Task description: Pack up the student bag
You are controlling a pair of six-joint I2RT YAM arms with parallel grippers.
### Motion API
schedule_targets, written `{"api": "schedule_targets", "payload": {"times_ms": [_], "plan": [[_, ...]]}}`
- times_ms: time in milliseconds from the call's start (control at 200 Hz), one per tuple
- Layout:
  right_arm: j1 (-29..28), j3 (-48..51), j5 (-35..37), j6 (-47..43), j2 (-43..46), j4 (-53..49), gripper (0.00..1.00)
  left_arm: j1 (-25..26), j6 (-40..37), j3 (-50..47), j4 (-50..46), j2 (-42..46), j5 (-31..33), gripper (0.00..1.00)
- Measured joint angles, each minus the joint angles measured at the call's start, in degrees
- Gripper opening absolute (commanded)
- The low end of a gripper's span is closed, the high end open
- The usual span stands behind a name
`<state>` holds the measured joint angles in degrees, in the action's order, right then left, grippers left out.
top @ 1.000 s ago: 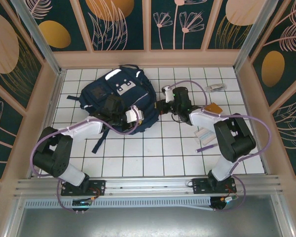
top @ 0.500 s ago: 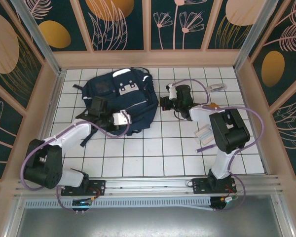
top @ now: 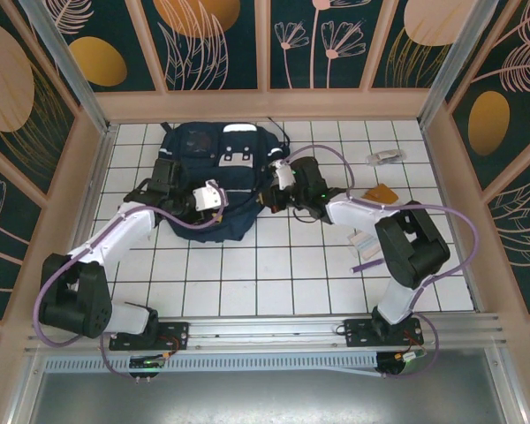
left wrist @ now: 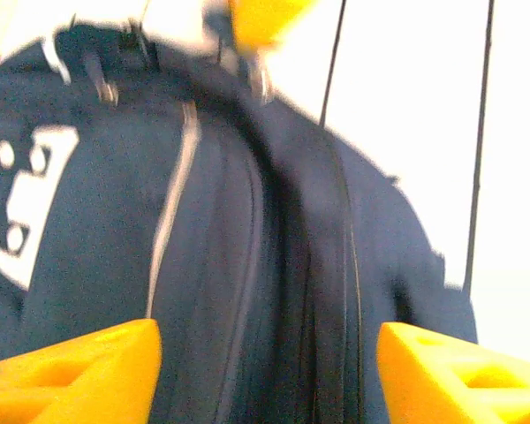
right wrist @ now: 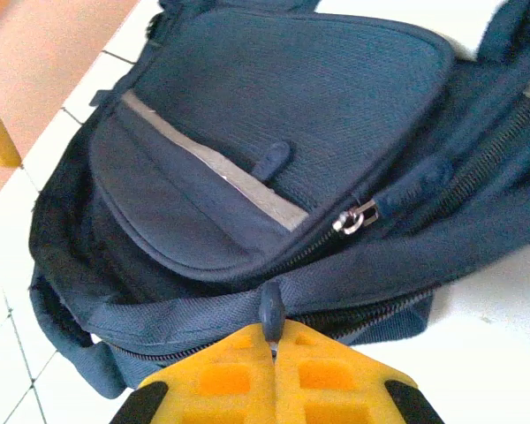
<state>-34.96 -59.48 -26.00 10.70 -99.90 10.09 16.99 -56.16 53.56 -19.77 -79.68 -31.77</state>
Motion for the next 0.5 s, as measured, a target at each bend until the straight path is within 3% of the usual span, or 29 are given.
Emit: {"api": "schedule_targets", "payload": {"times_ms": [45, 145, 230, 340, 405, 500], "plan": [[-0.39, -1.05, -0.74, 0.17, -0.72, -0.11, 0.0, 1.79, 2.05, -0.33, 1.95, -0.24, -1.38, 0.68], [-0.68, -2.21, -2.08, 0.37, -1.55, -0.46, 0.0, 5.29, 5.66, -1.55, 5.97, -2.16, -2.73, 0.53], [-0.7, -2.29, -3.08, 0.37, -1.55, -0.57, 0.0, 5.6, 8.5, -2.16, 7.98, -4.5, -2.27, 0.45], [-0.72, -2.29, -3.65, 0.31, -1.55, -1.18, 0.0, 5.49, 11.04, -3.39, 10.27, -5.68, 0.7, 0.25], [-0.74, -2.29, -3.67, 0.09, -1.55, -1.53, 0.0, 5.46, 12.22, -3.56, 11.04, -5.84, 2.62, 0.21], [-0.72, -2.29, -3.74, -0.59, -1.55, -1.53, 0.0, 5.46, 13.38, -3.56, 11.39, -5.88, 4.31, 0.0]]}}
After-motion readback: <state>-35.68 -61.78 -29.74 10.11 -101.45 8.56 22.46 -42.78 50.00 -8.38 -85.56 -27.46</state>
